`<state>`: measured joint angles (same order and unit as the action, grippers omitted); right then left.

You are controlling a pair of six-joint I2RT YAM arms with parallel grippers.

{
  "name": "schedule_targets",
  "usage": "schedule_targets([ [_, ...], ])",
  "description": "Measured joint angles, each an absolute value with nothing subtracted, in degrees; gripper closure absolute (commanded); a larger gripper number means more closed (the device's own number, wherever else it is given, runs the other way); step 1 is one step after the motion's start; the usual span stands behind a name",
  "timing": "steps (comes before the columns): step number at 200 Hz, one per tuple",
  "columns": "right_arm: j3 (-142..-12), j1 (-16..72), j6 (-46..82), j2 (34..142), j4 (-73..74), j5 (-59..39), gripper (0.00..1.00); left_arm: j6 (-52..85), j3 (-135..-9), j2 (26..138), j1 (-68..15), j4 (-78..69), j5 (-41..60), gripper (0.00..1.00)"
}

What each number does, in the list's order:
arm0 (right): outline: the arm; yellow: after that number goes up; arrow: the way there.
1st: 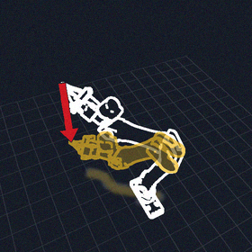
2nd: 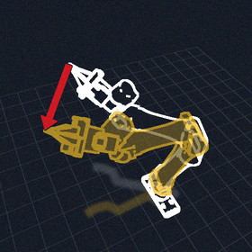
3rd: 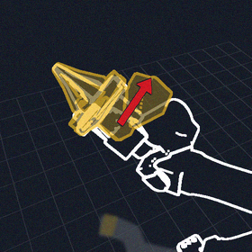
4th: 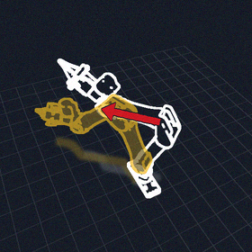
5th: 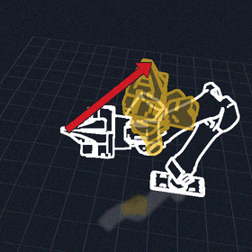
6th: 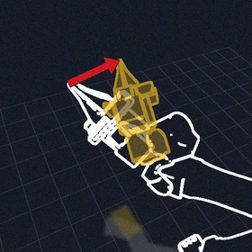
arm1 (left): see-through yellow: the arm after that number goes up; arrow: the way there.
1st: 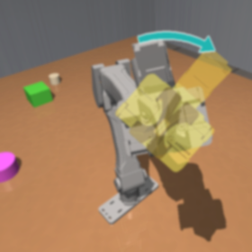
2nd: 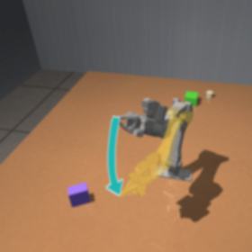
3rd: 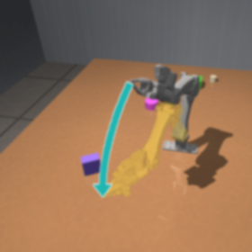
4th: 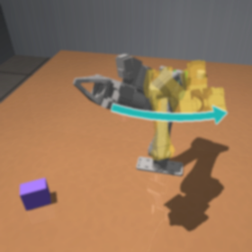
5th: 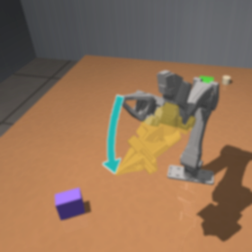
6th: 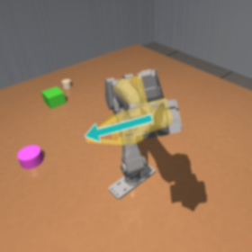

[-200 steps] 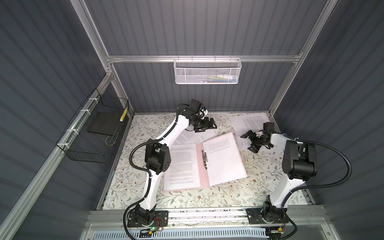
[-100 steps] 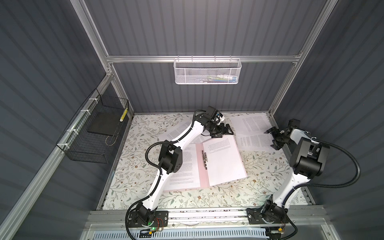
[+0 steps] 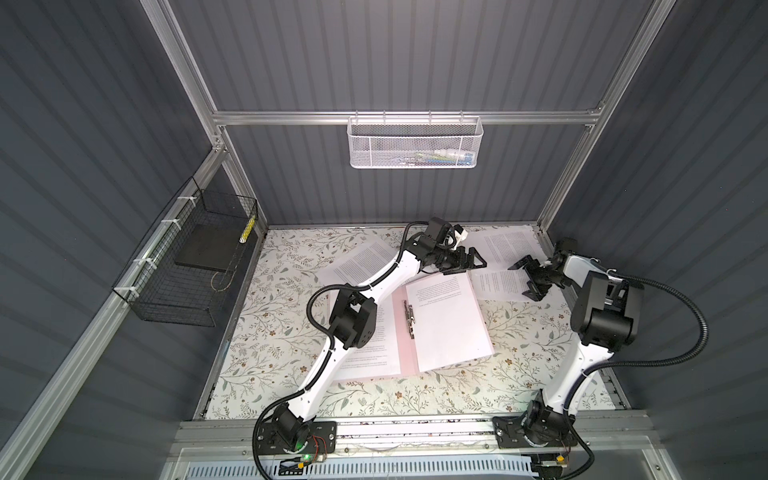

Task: Put the files into the folder

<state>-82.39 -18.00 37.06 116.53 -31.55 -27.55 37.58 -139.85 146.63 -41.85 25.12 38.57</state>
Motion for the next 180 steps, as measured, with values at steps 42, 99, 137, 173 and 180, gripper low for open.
schedule_targets([
  [42,-91.26,-14.92,35.81,119.17,-37.23,-23.03,0.01,37.54,-134.13,144.49,-39.38,23.83,38.35,0.06],
  [99,-95.53,-12.01,35.73,123.98,-40.4,-20.08,0.01,35.29,-127.92,139.76,-35.57,24.62,36.91,0.06],
  [137,-81.67,-4.99,31.75,107.22,-33.36,-23.55,0.01,33.85,-123.24,134.08,-34.44,25.54,35.9,0.06],
  [173,-72.51,-3.18,29.04,95.07,-27.68,-31.48,0.04,32.75,-117.36,127.92,-31.75,26.65,35.44,0.06],
  [180,-70.72,-3.05,28.71,94.37,-26.68,-32.51,0.07,32.49,-116.29,126.78,-30.92,27.03,35.27,0.06],
])
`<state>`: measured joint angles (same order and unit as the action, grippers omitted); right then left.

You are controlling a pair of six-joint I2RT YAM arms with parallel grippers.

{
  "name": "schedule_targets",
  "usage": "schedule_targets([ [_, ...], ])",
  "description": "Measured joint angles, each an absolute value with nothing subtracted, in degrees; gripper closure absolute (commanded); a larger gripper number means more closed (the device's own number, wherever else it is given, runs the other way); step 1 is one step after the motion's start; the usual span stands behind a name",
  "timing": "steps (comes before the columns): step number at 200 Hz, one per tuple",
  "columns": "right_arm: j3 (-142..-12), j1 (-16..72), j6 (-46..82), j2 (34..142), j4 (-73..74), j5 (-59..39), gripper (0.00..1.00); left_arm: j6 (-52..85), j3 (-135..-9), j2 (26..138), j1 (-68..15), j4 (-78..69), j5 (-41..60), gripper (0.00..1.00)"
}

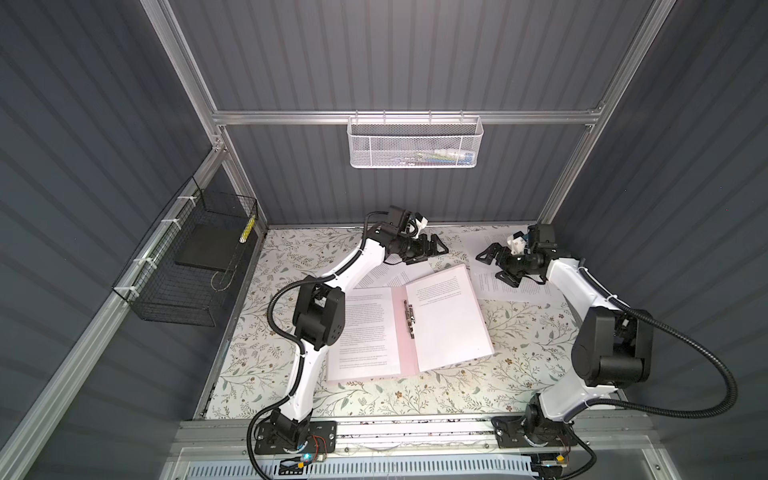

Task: Put the files into the folder

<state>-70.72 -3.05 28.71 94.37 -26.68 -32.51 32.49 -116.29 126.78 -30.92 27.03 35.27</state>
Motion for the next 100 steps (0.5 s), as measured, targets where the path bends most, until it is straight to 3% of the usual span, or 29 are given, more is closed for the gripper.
schedule_targets([
  [54,-61.32,0.16,26.11,93.54,-26.13,-36.8,0.4,31.14,-112.68,122.34,-27.2,28.4,34.48,0.06],
  [73,-61.06,1.17,25.43,93.54,-25.36,-38.41,0.45,31.03,-112.18,122.37,-27.33,28.77,34.5,0.06],
  [100,-59.51,2.22,25.04,93.49,-24.34,-40.51,0.59,31.0,-111.35,122.34,-27.33,29.36,34.52,0.07],
])
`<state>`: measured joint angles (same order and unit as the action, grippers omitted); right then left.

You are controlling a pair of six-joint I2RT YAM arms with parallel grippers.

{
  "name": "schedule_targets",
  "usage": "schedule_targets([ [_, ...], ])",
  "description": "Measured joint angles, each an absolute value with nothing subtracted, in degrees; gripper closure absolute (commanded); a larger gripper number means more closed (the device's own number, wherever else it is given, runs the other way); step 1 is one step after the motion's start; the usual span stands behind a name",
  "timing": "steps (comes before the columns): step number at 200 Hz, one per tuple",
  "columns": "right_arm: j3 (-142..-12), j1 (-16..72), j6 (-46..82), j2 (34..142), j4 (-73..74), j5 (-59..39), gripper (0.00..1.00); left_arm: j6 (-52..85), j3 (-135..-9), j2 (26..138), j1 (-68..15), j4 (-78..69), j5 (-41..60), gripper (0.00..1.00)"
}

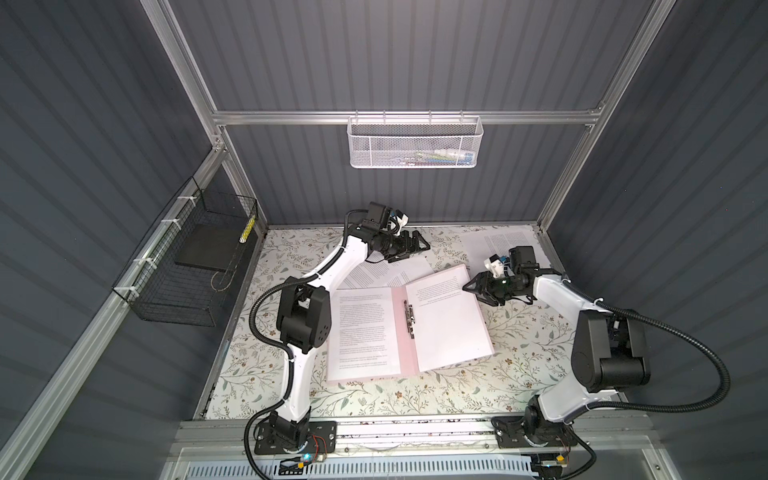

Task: Put the files into the folder

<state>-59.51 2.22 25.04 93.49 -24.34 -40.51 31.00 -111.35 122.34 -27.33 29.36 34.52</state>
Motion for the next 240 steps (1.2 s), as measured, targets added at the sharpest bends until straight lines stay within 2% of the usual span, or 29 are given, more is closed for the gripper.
schedule_targets([
  [8,-59.2,2.44,24.8,93.49,-24.36,-40.82,0.64,31.0,-111.2,122.34,-27.31,29.39,34.52,0.07],
  [39,-58.48,3.07,24.73,93.49,-24.23,-41.19,0.71,31.03,-110.87,122.37,-27.03,29.69,34.54,0.07],
  [63,-58.37,3.75,24.32,93.51,-23.46,-41.3,0.9,31.0,-110.87,122.34,-26.87,29.98,34.52,0.07],
  [86,-58.28,5.39,25.5,93.76,-22.2,-42.02,1.0,30.59,-110.87,122.34,-26.5,31.05,34.39,0.07],
  [153,-55.53,15.16,34.72,96.36,-10.63,-41.63,1.0,28.36,-111.85,122.34,-25.65,35.99,31.33,0.07],
  [206,-52.38,25.67,51.24,99.5,4.8,-33.74,1.0,28.01,-112.46,122.1,-25.45,37.15,30.74,0.07],
  [240,-56.27,30.13,55.9,104.71,9.63,-30.22,1.0,27.88,-112.6,121.45,-25.45,37.8,30.55,0.07],
])
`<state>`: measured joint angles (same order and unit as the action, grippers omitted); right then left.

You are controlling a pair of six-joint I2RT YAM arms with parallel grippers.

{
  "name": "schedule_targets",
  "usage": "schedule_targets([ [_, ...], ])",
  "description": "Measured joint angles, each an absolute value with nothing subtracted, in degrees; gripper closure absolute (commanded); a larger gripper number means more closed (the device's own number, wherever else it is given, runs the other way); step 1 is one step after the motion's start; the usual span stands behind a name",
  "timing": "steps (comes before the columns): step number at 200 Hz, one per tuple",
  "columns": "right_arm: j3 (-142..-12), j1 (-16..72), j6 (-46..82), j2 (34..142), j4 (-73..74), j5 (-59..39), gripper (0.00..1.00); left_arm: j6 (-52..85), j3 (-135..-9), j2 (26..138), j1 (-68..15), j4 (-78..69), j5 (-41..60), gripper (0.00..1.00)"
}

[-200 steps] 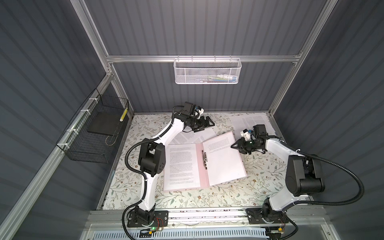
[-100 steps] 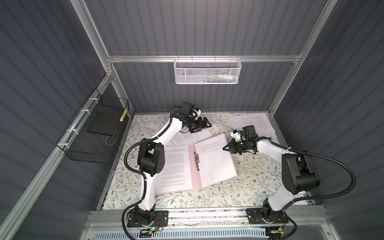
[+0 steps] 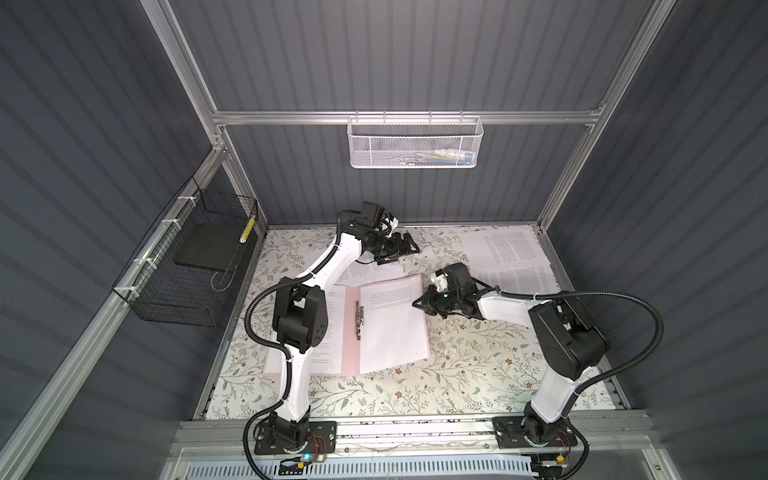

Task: Put the files into the folder

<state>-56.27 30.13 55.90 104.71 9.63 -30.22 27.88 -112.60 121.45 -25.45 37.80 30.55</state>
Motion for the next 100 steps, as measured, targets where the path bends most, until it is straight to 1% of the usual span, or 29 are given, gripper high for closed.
schedule_targets([
  [7,-57.08,30.63,56.47,105.47,10.46,-29.91,1.0,27.77,-112.66,121.3,-25.45,37.98,30.52,0.07],
  [13,-57.45,31.07,56.99,105.78,11.35,-29.56,0.96,27.68,-112.68,121.16,-25.45,38.11,30.46,0.07],
  [33,-57.6,31.59,57.71,105.69,12.91,-28.62,0.72,27.51,-112.68,120.46,-25.45,38.59,30.39,0.07],
  [51,-57.58,31.33,58.24,105.27,12.45,-27.22,0.42,27.38,-112.68,119.81,-25.45,38.57,30.52,0.07],
  [62,-57.45,31.05,57.6,104.29,11.31,-26.5,0.27,27.38,-112.68,119.46,-25.45,38.54,30.85,0.07],
  [73,-57.19,30.41,56.75,102.41,9.5,-25.56,0.17,27.38,-112.73,119.35,-25.5,38.54,31.22,0.07],
  [74,-57.1,30.3,56.64,102.15,9.3,-25.58,0.1,27.38,-112.73,119.35,-25.52,38.57,31.24,0.07],
  [75,-57.06,30.24,56.77,101.97,9.19,-25.58,0.05,27.35,-112.75,119.33,-25.54,38.54,31.27,0.07],
  [77,-56.93,29.98,56.86,101.45,8.84,-25.17,0.02,27.35,-112.77,119.33,-25.61,38.54,31.29,0.07],
  [100,-56.64,26.24,53.39,96.03,2.94,-23.9,0.01,27.16,-112.79,119.33,-26.24,38.57,31.55,0.07],
])
